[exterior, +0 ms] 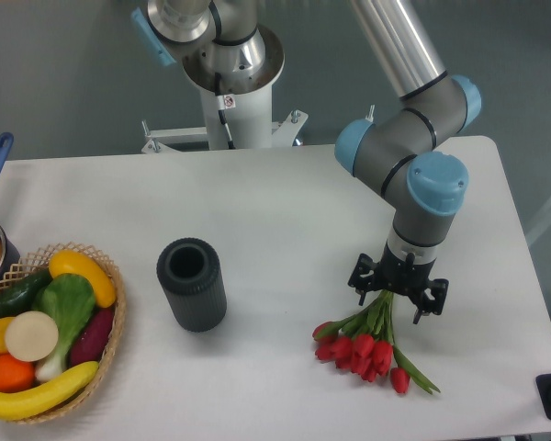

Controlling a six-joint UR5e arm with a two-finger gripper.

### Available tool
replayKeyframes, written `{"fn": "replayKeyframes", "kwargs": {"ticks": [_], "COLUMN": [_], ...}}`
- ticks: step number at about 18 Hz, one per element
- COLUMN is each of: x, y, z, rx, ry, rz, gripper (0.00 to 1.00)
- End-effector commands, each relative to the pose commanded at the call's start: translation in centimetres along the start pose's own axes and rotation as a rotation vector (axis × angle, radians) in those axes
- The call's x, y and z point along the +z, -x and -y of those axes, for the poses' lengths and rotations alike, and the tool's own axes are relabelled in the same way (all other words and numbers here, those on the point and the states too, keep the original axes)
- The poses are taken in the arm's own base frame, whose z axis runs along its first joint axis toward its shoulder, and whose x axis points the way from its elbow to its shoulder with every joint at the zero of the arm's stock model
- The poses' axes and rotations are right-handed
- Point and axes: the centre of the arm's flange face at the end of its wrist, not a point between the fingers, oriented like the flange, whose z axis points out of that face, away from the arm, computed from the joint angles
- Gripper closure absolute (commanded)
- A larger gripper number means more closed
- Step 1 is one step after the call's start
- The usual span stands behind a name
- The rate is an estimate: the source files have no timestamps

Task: Pick up the flowers from the table
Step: 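Close the gripper around the green tulip stems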

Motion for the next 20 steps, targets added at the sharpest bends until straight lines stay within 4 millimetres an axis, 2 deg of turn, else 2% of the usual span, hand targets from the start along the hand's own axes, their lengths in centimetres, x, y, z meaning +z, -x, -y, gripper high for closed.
{"fn": "replayKeyframes", "kwargs": {"ticks": [4,11,16,20], "x": [0.8,1.5,3.1,3.9], "y": [-0.6,-0.5,-0.3,-0.8], "z": [-0.5,-0.8,-1.7,-1.2], "rx": [0.032,0.033,0.032,0.033], "ry": [0.01,0.021,0.125,0.123], "rz": [-0.018,-0.019,0.007,0.004], "gripper": [0.0,0.0,0.0,0.0]}}
